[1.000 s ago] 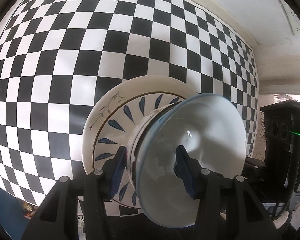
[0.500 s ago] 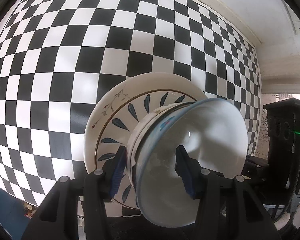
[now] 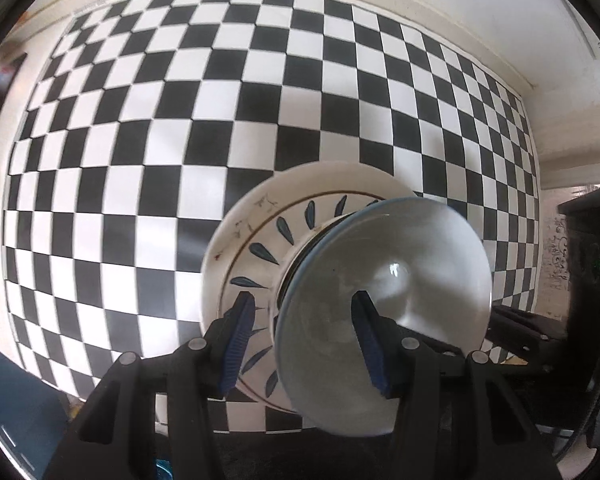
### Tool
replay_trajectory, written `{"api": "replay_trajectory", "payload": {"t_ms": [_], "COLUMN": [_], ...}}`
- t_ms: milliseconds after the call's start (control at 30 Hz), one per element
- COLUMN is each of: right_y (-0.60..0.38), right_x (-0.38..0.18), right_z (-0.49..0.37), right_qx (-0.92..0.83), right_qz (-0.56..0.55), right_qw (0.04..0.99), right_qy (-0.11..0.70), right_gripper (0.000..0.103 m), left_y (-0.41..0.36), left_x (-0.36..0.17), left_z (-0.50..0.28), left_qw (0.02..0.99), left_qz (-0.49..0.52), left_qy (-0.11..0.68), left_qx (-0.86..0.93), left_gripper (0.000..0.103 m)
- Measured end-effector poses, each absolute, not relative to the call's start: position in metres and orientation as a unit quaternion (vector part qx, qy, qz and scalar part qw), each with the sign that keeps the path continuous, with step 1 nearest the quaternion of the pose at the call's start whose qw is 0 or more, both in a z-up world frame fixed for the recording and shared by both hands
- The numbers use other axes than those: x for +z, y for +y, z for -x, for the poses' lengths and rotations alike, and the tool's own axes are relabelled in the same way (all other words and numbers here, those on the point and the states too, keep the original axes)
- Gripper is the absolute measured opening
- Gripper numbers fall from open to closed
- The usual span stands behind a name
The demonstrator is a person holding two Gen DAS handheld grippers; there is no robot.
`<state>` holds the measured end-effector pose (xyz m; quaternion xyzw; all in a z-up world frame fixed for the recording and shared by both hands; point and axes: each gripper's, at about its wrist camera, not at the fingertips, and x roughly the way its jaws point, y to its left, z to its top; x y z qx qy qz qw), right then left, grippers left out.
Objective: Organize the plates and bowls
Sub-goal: 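Lower the bowl stack onto the center of the plate stack, then open both grippers and lift them away from the stacked dishes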
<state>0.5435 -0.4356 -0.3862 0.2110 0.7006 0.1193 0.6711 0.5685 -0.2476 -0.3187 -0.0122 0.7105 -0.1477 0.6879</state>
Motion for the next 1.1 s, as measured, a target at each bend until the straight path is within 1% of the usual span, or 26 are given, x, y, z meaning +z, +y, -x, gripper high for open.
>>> {"api": "replay_trajectory", "payload": {"t_ms": [333,400,433,467,500,533,567,600,833,1100], "right_y": [-0.433,-0.432,-0.432,-0.433,-0.433,-0.433,-0.433,-0.433,-0.424,-0.421], "right_x": [-0.333,-0.319,-0.313,-0.308,-0.302,-0.296,-0.29,-0.284,-0.249,-0.228], "right_z": [-0.537,-0.533,-0.531,-0.529,-0.527,-0.525,-0.522,-0.519,-0.498,-0.465], "right_qx": [0.067,0.051,0.045,0.042,0.038,0.035,0.032,0.029,-0.007,-0.04], "right_qz": [-0.127,-0.104,-0.098,-0.097,-0.095,-0.093,-0.091,-0.086,-0.069,-0.1], "right_qw": [0.723,0.736,0.741,0.744,0.748,0.75,0.755,0.754,0.782,0.794], "right_qy": [0.676,0.667,0.662,0.66,0.656,0.654,0.649,0.651,0.619,0.598], "right_gripper": [0.052,0.052,0.054,0.056,0.067,0.086,0.094,0.099,0.099,0.099], "left_y": [-0.232,-0.229,-0.227,-0.226,-0.224,-0.224,-0.223,-0.222,-0.218,-0.214], "left_x": [-0.275,-0.264,-0.258,-0.253,-0.247,-0.243,-0.24,-0.236,-0.211,-0.198], "left_z": [-0.554,-0.549,-0.547,-0.545,-0.542,-0.541,-0.539,-0.538,-0.522,-0.495], "left_qw": [0.744,0.756,0.764,0.77,0.778,0.783,0.788,0.794,0.82,0.823], "left_qz": [-0.016,-0.024,-0.025,-0.028,-0.03,-0.032,-0.035,-0.036,-0.048,-0.056], "left_qy": [0.658,0.645,0.636,0.629,0.619,0.613,0.606,0.599,0.563,0.553], "left_qx": [-0.112,-0.106,-0.106,-0.104,-0.101,-0.1,-0.098,-0.094,-0.095,-0.116], "left_gripper": [0.048,0.058,0.07,0.079,0.082,0.088,0.088,0.088,0.089,0.089]}}
